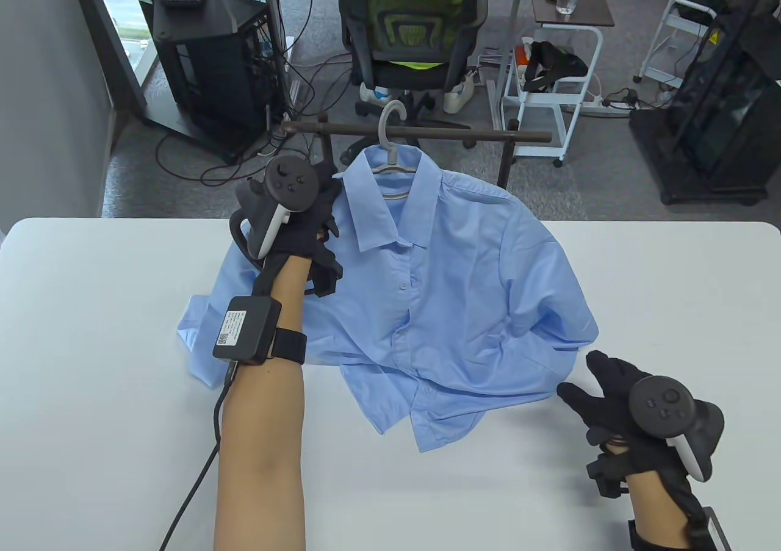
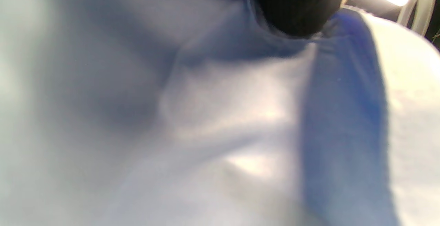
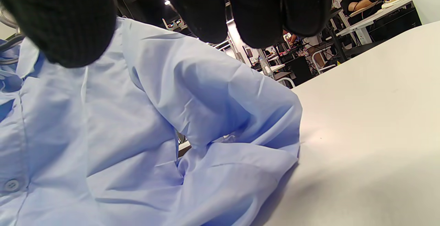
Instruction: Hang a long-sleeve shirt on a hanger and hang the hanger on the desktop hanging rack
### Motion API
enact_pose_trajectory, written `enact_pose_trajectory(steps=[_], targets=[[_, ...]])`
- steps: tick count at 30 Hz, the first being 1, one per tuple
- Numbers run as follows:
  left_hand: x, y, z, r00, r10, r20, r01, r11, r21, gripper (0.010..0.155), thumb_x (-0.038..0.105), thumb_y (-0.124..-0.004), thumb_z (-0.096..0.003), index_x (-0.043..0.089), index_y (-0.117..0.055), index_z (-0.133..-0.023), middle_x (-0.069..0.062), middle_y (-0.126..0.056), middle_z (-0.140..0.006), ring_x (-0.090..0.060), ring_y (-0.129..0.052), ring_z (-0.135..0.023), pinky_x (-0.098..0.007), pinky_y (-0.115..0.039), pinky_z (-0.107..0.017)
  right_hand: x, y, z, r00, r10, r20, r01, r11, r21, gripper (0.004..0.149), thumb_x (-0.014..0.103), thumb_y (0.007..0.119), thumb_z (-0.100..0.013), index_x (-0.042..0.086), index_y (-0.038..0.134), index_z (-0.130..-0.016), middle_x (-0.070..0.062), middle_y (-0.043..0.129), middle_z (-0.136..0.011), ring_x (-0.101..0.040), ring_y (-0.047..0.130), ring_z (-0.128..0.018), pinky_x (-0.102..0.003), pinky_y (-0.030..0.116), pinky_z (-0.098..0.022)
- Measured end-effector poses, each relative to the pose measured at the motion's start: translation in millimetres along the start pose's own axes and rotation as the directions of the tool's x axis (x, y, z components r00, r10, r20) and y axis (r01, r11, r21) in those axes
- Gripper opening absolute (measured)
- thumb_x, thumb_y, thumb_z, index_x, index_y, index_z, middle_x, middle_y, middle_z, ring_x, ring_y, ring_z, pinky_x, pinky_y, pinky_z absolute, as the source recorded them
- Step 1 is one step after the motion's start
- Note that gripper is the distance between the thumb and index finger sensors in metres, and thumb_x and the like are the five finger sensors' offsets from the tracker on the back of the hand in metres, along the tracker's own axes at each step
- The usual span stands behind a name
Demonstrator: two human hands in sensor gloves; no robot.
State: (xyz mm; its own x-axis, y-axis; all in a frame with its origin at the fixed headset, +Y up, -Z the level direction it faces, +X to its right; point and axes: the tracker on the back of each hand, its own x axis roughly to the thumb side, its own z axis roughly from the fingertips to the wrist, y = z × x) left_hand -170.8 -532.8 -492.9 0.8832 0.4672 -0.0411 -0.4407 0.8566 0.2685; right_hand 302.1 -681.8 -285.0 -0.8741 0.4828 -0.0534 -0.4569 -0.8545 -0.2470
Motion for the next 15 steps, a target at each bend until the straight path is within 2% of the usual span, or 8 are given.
enact_pose_trajectory(steps=[9,12,13,15], targets=[[-11,-28,-3,1.000,0.006,0.018,-0.005,1.000,-0.031,0.051,0.050,-0.076,-0.0454,0.041,-0.078,-0.096,0.010,-0.080,-0.102,-0.021,-0.084,-0.098,-0.058,-0.049,-0.082,2,0,1,1.000,0.009,-0.006,-0.009,1.000,0.008,0.078,0.066,0.090,-0.034,0.019,0.082,-0.097,-0.021,0.080,-0.094,-0.052,0.079,-0.085,-0.073,0.057,-0.063],[-14,-34,-3,1.000,-0.011,0.018,0.011,1.000,-0.009,0.052,0.050,-0.076,-0.0457,0.043,-0.075,-0.097,0.011,-0.074,-0.107,-0.021,-0.080,-0.104,-0.058,-0.047,-0.082,2,0,1,1.000,0.011,-0.006,-0.011,1.000,0.005,0.078,0.066,0.090,-0.034,0.019,0.082,-0.097,-0.021,0.079,-0.094,-0.052,0.079,-0.085,-0.073,0.057,-0.063],[-15,-35,-2,0.999,-0.047,0.020,0.047,0.999,0.003,0.054,0.050,-0.076,-0.0463,0.044,-0.071,-0.099,0.011,-0.070,-0.110,-0.021,-0.076,-0.106,-0.058,-0.046,-0.083,1,0,0,1.000,0.010,-0.005,-0.010,1.000,0.005,0.078,0.066,0.090,-0.034,0.019,0.082,-0.097,-0.021,0.079,-0.094,-0.052,0.079,-0.085,-0.073,0.057,-0.063],[-18,-37,1,0.993,-0.115,0.005,0.115,0.993,0.027,0.067,0.053,-0.077,-0.0451,0.043,-0.056,-0.108,0.008,-0.060,-0.115,-0.023,-0.069,-0.111,-0.059,-0.044,-0.082,1,0,0,1.000,0.011,-0.007,-0.011,1.000,0.008,0.078,0.066,0.090,-0.034,0.019,0.082,-0.097,-0.020,0.079,-0.094,-0.052,0.079,-0.085,-0.073,0.057,-0.063]])
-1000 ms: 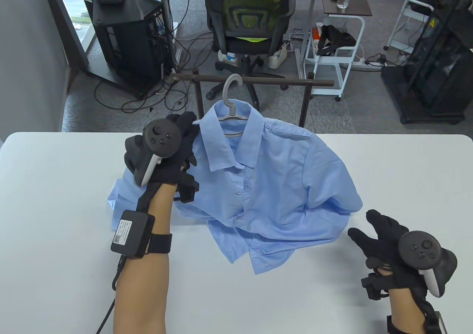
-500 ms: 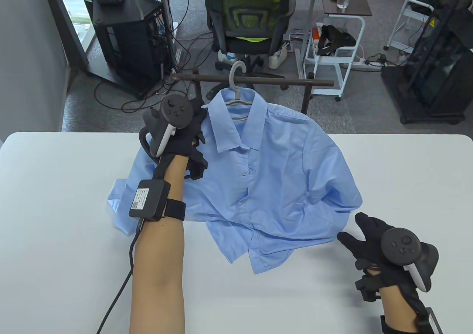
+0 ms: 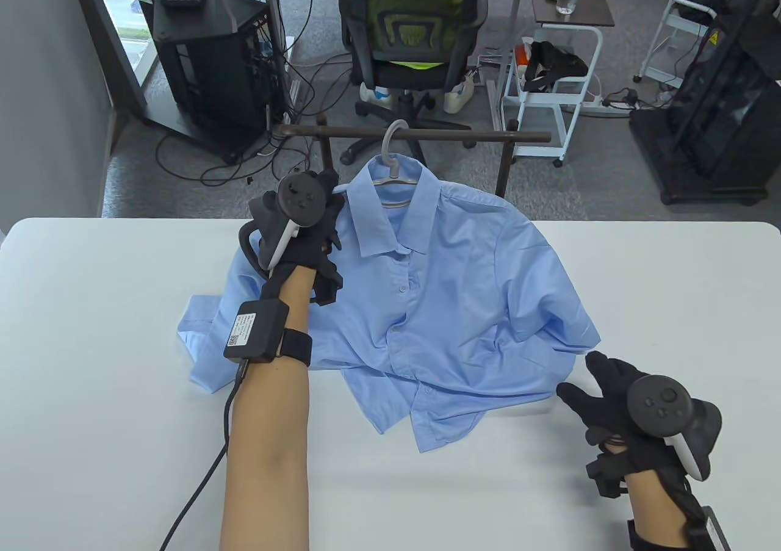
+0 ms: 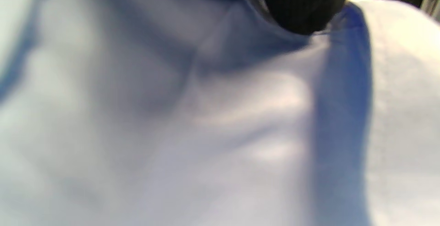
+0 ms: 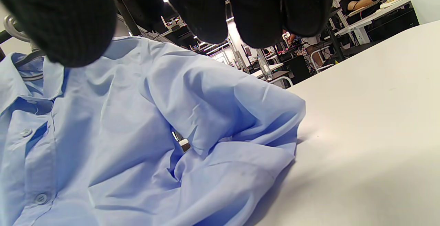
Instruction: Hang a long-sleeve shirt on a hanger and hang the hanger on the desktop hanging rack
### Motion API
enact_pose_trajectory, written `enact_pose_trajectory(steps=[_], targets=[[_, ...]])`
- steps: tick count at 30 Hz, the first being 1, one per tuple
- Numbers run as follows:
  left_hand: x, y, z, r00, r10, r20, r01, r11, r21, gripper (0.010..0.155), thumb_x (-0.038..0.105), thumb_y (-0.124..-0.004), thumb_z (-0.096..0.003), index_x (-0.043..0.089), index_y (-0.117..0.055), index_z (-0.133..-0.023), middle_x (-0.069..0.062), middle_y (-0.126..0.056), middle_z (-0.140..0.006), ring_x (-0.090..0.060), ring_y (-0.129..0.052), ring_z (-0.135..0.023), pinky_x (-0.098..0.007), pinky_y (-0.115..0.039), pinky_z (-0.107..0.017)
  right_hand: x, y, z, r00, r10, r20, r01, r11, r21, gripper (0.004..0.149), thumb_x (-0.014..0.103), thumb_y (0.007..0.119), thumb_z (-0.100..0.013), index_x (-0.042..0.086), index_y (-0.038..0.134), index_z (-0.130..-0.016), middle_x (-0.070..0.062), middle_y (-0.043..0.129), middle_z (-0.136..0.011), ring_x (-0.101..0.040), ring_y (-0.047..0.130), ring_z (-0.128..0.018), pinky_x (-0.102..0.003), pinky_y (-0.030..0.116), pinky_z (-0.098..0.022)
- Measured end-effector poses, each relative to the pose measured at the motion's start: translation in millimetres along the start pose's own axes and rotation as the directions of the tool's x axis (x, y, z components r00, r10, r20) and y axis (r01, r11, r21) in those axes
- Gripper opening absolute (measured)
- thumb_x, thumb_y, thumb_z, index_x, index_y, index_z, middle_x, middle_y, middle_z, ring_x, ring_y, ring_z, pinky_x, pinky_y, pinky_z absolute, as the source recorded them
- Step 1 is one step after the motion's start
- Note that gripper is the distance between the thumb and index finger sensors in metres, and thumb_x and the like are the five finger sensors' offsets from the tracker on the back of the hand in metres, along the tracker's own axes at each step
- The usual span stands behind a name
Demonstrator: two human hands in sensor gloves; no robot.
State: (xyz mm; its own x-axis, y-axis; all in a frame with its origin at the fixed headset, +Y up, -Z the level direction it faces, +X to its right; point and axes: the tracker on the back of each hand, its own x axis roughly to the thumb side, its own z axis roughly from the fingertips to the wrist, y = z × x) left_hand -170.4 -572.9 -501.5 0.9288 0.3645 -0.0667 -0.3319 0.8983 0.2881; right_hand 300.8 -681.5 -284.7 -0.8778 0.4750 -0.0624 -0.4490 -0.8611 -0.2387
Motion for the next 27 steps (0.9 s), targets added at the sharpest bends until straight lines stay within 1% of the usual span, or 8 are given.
enact_pose_trajectory(steps=[2,4,7,10,13,17,22,27], targets=[[-4,0,4,0.999,-0.042,0.003,0.042,0.999,-0.001,0.075,0.056,-0.077,-0.0436,0.041,-0.048,-0.111,0.007,-0.052,-0.118,-0.025,-0.064,-0.113,-0.060,-0.041,-0.083,0,0,0,1.000,0.001,-0.002,-0.001,1.000,-0.001,0.078,0.066,0.090,-0.034,0.020,0.082,-0.097,-0.020,0.079,-0.094,-0.052,0.079,-0.085,-0.073,0.057,-0.063],[-9,2,10,0.998,-0.061,0.010,0.061,0.998,-0.007,0.078,0.057,-0.077,-0.0428,0.039,-0.045,-0.112,0.005,-0.050,-0.119,-0.027,-0.062,-0.114,-0.061,-0.039,-0.082,1,0,0,1.000,0.002,0.003,-0.002,1.000,-0.007,0.078,0.066,0.090,-0.034,0.019,0.082,-0.097,-0.021,0.079,-0.094,-0.052,0.079,-0.085,-0.073,0.057,-0.064],[-18,14,24,0.997,-0.075,0.033,0.075,0.997,-0.002,0.080,0.059,-0.077,-0.0418,0.037,-0.047,-0.112,0.003,-0.050,-0.120,-0.029,-0.063,-0.114,-0.062,-0.040,-0.082,5,2,1,1.000,0.018,0.021,-0.018,1.000,-0.011,0.078,0.066,0.090,-0.035,0.019,0.082,-0.097,-0.021,0.079,-0.094,-0.052,0.078,-0.086,-0.073,0.057,-0.064],[-24,27,45,0.993,-0.064,0.099,0.067,0.997,-0.026,0.080,0.060,-0.077,-0.0420,0.037,-0.047,-0.113,0.003,-0.049,-0.122,-0.030,-0.065,-0.113,-0.062,-0.042,-0.081,10,5,2,0.999,0.036,0.035,-0.036,0.999,-0.004,0.078,0.067,0.088,-0.035,0.019,0.082,-0.097,-0.021,0.078,-0.094,-0.052,0.078,-0.086,-0.073,0.057,-0.064],[-25,40,76,0.980,-0.085,0.179,0.085,0.996,0.007,0.079,0.060,-0.077,-0.0420,0.036,-0.051,-0.112,0.001,-0.053,-0.121,-0.031,-0.066,-0.113,-0.063,-0.043,-0.080,16,9,4,0.997,0.044,0.056,-0.044,0.999,-0.003,0.077,0.067,0.087,-0.036,0.019,0.082,-0.097,-0.021,0.078,-0.094,-0.052,0.078,-0.086,-0.072,0.057,-0.063],[-18,52,129,0.948,-0.119,0.294,0.098,0.992,0.084,0.078,0.060,-0.079,-0.0412,0.034,-0.056,-0.111,0.000,-0.059,-0.119,-0.033,-0.069,-0.112,-0.064,-0.045,-0.079,26,13,8,0.994,0.058,0.098,-0.057,0.998,-0.017,0.075,0.066,0.086,-0.038,0.019,0.081,-0.097,-0.021,0.078,-0.095,-0.052,0.077,-0.086,-0.072,0.057,-0.063],[-8,50,181,0.912,-0.129,0.389,0.092,0.989,0.112,0.078,0.059,-0.081,-0.0399,0.034,-0.058,-0.111,0.000,-0.061,-0.118,-0.032,-0.067,-0.112,-0.065,-0.043,-0.079,41,20,15,0.983,0.083,0.162,-0.080,0.997,-0.024,0.074,0.066,0.085,-0.039,0.020,0.081,-0.097,-0.021,0.077,-0.096,-0.052,0.076,-0.088,-0.072,0.057,-0.063],[-4,25,222,0.895,-0.181,0.408,0.137,0.981,0.136,0.080,0.060,-0.082,-0.0387,0.035,-0.058,-0.111,0.001,-0.061,-0.119,-0.032,-0.064,-0.114,-0.065,-0.041,-0.080,54,26,22,0.967,0.099,0.235,-0.092,0.995,-0.041,0.073,0.065,0.084,-0.039,0.020,0.081,-0.097,-0.021,0.076,-0.097,-0.052,0.075,-0.089,-0.072,0.057,-0.064]])
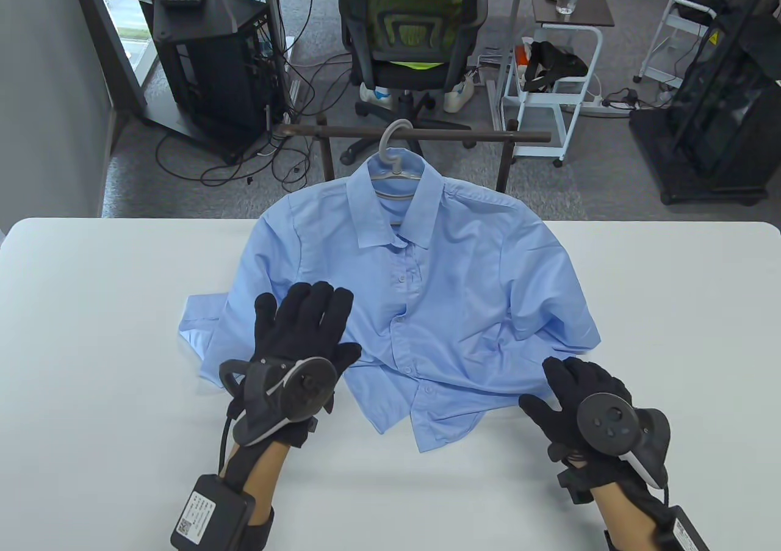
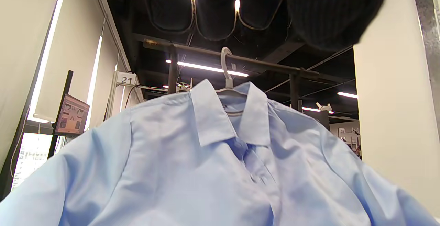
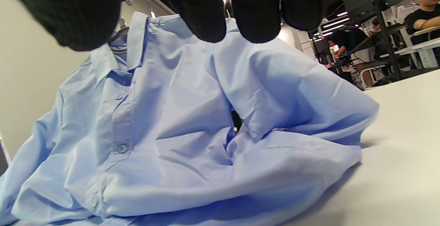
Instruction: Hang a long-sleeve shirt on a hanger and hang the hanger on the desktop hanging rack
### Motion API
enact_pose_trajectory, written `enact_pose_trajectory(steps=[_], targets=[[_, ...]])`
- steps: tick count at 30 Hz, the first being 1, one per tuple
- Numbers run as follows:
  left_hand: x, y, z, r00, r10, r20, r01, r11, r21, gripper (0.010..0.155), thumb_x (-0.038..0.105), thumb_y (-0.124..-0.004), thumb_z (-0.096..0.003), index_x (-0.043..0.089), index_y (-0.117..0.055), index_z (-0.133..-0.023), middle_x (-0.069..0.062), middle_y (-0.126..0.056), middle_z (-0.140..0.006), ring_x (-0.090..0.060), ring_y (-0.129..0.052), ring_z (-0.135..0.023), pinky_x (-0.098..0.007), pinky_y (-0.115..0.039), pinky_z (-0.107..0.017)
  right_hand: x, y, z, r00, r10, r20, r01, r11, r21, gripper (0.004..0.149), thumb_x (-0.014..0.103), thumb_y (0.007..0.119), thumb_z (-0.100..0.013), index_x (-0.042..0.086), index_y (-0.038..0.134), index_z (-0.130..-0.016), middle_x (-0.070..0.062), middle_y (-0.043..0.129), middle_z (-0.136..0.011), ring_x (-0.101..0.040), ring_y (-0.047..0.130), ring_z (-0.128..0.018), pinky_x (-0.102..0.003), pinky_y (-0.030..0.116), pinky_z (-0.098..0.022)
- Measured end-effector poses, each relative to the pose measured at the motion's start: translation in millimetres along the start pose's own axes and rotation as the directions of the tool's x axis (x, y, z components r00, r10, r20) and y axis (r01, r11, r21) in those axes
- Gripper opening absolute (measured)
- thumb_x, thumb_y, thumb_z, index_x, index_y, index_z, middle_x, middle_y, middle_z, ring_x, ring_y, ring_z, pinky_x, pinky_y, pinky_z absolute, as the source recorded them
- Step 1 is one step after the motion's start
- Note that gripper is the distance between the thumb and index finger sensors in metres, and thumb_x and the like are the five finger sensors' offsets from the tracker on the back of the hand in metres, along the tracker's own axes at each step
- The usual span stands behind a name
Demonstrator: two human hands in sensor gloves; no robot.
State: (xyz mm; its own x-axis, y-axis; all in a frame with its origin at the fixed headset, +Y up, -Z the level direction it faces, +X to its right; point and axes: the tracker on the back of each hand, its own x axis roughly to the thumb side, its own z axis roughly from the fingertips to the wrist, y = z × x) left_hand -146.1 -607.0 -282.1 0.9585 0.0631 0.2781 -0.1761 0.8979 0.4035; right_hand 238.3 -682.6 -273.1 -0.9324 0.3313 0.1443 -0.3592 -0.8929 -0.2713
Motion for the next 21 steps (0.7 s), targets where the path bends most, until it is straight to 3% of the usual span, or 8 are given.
enact_pose_trajectory(steps=[9,21], targets=[[13,-55,29,1.000,0.017,0.000,-0.017,0.993,-0.114,0.089,0.065,-0.082,-0.0331,0.040,-0.049,-0.112,0.006,-0.044,-0.124,-0.031,-0.038,-0.122,-0.065,-0.024,-0.080,25,20,3,0.980,0.006,0.200,-0.016,0.999,0.051,0.075,0.064,0.083,-0.038,0.025,0.074,-0.101,-0.018,0.065,-0.104,-0.050,0.062,-0.099,-0.076,0.046,-0.068],[14,-95,37,0.999,-0.011,0.031,0.018,0.974,-0.227,0.097,0.070,-0.079,-0.0288,0.043,-0.040,-0.113,0.008,-0.033,-0.125,-0.028,-0.028,-0.122,-0.063,-0.019,-0.080,31,35,3,0.968,0.081,0.237,-0.102,0.992,0.080,0.081,0.067,0.083,-0.036,0.028,0.067,-0.105,-0.016,0.054,-0.110,-0.049,0.048,-0.105,-0.080,0.033,-0.069]])
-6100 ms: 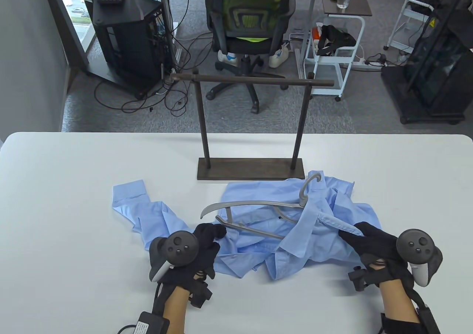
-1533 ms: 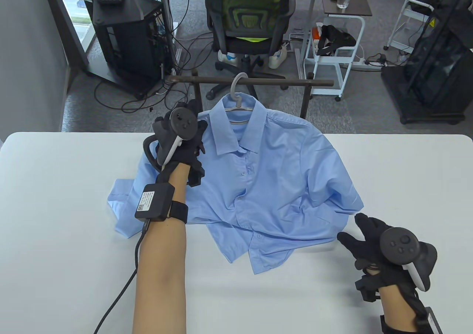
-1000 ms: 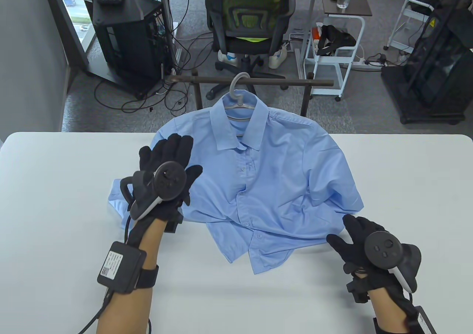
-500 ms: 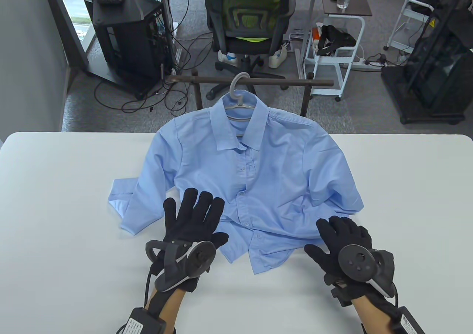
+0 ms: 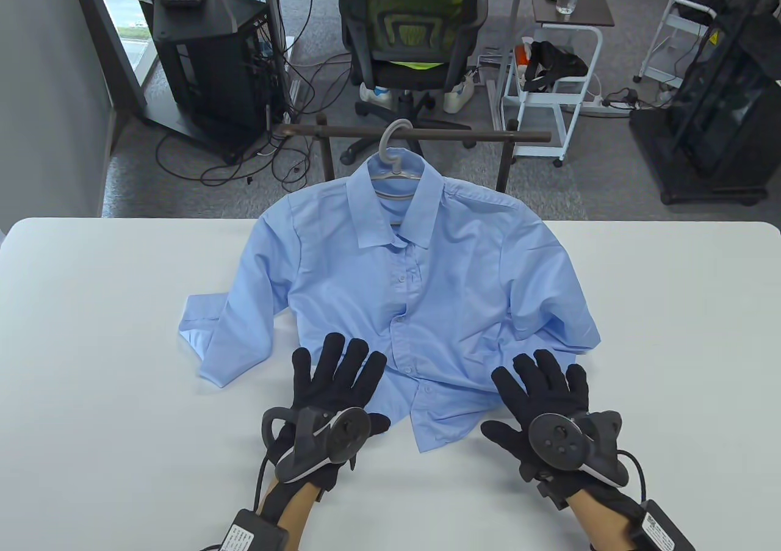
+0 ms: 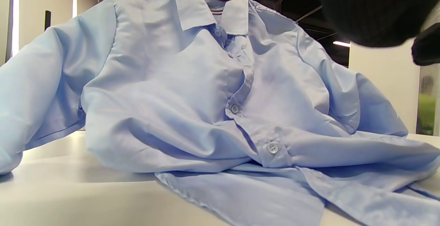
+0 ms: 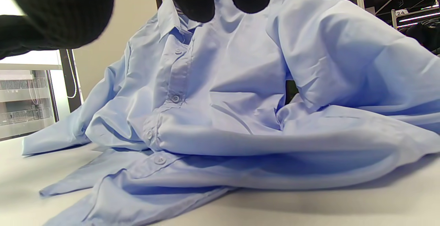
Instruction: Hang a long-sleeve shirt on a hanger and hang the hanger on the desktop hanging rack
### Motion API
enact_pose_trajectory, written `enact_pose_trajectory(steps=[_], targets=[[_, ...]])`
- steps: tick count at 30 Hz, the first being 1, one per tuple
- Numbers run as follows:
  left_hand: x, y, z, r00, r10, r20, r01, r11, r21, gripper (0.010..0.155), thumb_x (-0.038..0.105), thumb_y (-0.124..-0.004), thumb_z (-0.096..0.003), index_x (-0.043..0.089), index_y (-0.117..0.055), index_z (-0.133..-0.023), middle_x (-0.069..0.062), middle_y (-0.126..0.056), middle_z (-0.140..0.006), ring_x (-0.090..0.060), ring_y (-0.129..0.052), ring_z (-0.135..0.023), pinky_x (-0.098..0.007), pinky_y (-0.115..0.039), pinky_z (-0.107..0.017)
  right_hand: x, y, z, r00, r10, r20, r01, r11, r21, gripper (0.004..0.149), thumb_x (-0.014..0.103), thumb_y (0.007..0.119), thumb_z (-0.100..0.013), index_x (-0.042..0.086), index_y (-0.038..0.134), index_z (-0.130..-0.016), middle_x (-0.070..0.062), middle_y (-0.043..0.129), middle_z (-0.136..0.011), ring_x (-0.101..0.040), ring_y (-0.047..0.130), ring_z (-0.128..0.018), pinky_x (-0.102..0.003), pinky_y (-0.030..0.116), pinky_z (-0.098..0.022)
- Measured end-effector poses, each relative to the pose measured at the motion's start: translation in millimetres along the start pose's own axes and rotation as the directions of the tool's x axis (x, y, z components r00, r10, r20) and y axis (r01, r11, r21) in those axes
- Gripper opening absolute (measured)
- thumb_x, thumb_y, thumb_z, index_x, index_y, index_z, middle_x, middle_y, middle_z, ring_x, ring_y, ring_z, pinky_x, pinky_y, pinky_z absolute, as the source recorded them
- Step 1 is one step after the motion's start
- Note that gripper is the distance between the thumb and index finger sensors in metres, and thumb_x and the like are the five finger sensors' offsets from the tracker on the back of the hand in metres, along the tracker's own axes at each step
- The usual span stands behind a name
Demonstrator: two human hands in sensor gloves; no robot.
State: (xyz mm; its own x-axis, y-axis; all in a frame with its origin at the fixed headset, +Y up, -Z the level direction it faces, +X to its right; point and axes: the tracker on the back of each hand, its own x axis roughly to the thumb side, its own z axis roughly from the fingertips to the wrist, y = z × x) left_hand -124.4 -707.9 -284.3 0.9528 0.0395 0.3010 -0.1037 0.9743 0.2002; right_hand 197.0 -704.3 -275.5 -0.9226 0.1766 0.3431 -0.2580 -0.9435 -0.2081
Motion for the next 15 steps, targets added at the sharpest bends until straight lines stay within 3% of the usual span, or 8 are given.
enact_pose_trajectory(steps=[15], targets=[[-14,-10,8,0.999,-0.006,-0.034,0.006,1.000,-0.005,0.098,0.072,-0.074,-0.0284,0.043,-0.033,-0.113,0.008,-0.023,-0.124,-0.027,-0.022,-0.121,-0.062,-0.016,-0.079,0,7,-2,1.000,0.008,0.009,-0.008,1.000,0.024,0.082,0.068,0.082,-0.036,0.029,0.066,-0.105,-0.016,0.052,-0.111,-0.049,0.045,-0.106,-0.080,0.031,-0.069]])
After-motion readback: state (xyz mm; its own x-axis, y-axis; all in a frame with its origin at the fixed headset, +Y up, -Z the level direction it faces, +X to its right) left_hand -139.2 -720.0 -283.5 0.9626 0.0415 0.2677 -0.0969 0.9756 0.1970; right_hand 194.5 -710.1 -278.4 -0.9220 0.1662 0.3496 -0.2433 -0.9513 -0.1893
